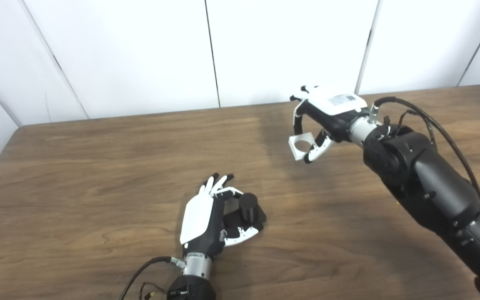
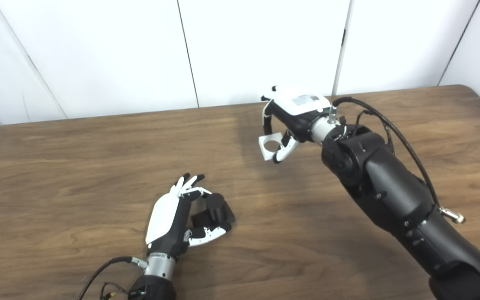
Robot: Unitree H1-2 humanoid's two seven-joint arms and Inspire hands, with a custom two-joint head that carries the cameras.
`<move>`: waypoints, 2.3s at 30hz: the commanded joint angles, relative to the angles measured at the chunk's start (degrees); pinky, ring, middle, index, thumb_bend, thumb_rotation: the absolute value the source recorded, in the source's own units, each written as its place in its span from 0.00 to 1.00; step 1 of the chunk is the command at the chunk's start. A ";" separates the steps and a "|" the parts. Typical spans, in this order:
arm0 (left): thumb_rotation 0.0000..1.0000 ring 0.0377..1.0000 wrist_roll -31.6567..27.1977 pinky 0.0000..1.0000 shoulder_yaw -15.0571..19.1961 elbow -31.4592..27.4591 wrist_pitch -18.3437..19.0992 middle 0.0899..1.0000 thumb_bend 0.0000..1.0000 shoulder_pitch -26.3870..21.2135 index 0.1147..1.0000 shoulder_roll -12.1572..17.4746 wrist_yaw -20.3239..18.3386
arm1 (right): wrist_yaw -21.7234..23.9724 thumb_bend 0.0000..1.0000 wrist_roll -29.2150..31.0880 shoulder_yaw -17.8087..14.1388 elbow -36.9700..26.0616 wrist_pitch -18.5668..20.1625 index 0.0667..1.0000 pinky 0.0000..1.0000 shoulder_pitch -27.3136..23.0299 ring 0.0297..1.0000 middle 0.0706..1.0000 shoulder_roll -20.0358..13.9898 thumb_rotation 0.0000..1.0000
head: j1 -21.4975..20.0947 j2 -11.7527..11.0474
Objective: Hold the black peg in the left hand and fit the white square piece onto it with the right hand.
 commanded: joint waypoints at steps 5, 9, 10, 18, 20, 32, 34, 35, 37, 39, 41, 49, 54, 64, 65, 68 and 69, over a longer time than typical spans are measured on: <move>0.07 1.00 1.14 1.00 -0.21 1.16 2.60 0.91 0.52 1.00 0.43 0.64 -1.84 | 5.60 0.52 -2.39 -1.43 -7.49 0.51 0.45 1.00 -2.04 1.00 0.91 1.76 0.15 | 0.02 0.28; 0.07 1.00 1.24 1.00 -0.22 1.43 2.36 0.91 0.52 0.92 0.43 0.60 -1.50 | 8.99 0.52 -2.71 -1.79 -9.92 0.28 0.45 1.00 -2.09 1.00 0.91 3.16 0.14 | 0.15 0.33; 0.07 1.00 1.25 1.00 -0.22 1.48 2.33 0.91 0.52 0.91 0.43 0.61 -1.46 | 9.83 0.52 -2.82 -1.77 -10.50 0.34 0.45 1.00 -2.12 1.00 0.91 3.54 0.14 | 0.15 0.33; 0.07 1.00 1.40 1.00 -0.30 1.38 2.25 0.91 0.52 0.84 0.42 0.76 -1.48 | 16.59 0.52 -2.81 -1.71 -15.82 -0.04 0.45 1.00 -2.22 1.00 0.90 6.57 0.14 | 0.23 0.55; 0.07 1.00 1.34 1.00 -0.26 1.47 2.16 0.91 0.52 0.78 0.43 0.76 -1.39 | 18.72 0.52 -2.94 -1.70 -16.93 0.17 0.45 1.00 -2.46 1.00 0.90 7.19 0.14 | 0.22 0.58; 0.07 1.00 1.14 1.00 -0.33 1.49 2.30 0.91 0.52 0.69 0.42 0.25 -1.31 | 26.42 0.52 -2.27 -2.94 -18.38 0.67 0.45 0.98 -3.82 1.00 0.89 10.51 0.14 | 0.50 1.00; 0.07 1.00 1.31 1.00 -0.39 1.41 2.50 0.91 0.52 0.67 0.42 0.26 -1.50 | 26.59 0.52 -2.52 -2.87 -17.98 0.23 0.45 0.97 -3.85 1.00 0.88 10.98 0.14 | 0.50 1.00; 0.07 1.00 1.39 1.00 -0.41 1.39 2.52 0.91 0.52 0.68 0.42 0.26 -1.47 | 26.57 0.52 -2.66 -2.80 -17.70 0.05 0.45 0.97 -3.79 1.00 0.89 11.20 0.14 | 0.50 1.00; 0.07 1.00 1.59 1.00 -0.51 1.35 2.49 0.91 0.52 0.68 0.42 0.24 -1.35 | 26.38 0.52 -2.48 -2.82 -17.16 -0.15 0.45 0.99 -3.48 1.00 0.89 11.61 0.14 | 0.73 1.27; 0.07 1.00 1.64 1.00 -0.58 1.32 2.45 0.91 0.52 0.69 0.42 0.21 -1.30 | 26.10 0.52 -2.15 -2.88 -16.80 -0.29 0.45 1.00 -3.08 1.00 0.89 11.96 0.14 | 0.72 1.28; 0.07 1.00 1.53 1.00 -0.57 1.27 2.39 0.91 0.52 0.71 0.42 0.21 -1.31 | 25.50 0.52 -1.96 -2.93 -16.36 -0.49 0.45 1.00 -2.62 1.00 0.89 12.37 0.14 | 0.72 1.28; 0.07 1.00 1.43 1.00 -0.56 0.98 2.63 0.91 0.52 0.88 0.42 0.09 -1.45 | 22.22 0.52 -2.78 -2.40 -14.22 -1.91 0.45 1.00 -1.62 1.00 0.90 13.78 0.14 | 0.81 1.28; 0.07 1.00 1.76 1.00 -0.62 0.76 2.97 0.91 0.52 0.95 0.42 -0.09 -1.38 | 21.25 0.52 -2.80 -2.08 -13.70 -2.33 0.45 1.00 -1.40 1.00 0.90 13.93 0.14 | 1.22 1.54; 0.07 1.00 2.22 1.00 -0.77 0.45 3.50 0.91 0.52 0.87 0.42 -0.05 -1.37 | 19.93 0.52 -3.64 -1.20 -11.90 -4.04 0.45 1.00 -0.55 1.00 0.89 14.39 0.13 | 1.42 1.59; 0.07 1.00 2.23 1.00 -0.78 0.43 3.44 0.91 0.52 0.89 0.42 -0.04 -1.33 | 19.84 0.52 -3.63 -1.13 -11.74 -4.12 0.45 1.00 -0.45 1.00 0.89 14.41 0.13 | 1.36 1.67; 0.07 1.00 2.41 1.00 -0.84 0.36 3.60 0.91 0.52 0.89 0.42 -0.01 -1.46 | 19.75 0.52 -3.73 -0.71 -11.25 -4.50 0.45 0.97 -0.41 1.00 0.89 14.25 0.13 | 1.37 1.81; 0.07 1.00 2.47 1.00 -0.86 0.33 3.64 0.91 0.52 0.89 0.42 -0.02 -1.49 | 19.74 0.52 -3.76 -0.64 -11.18 -4.56 0.45 0.97 -0.41 1.00 0.90 14.21 0.13 | 1.40 1.77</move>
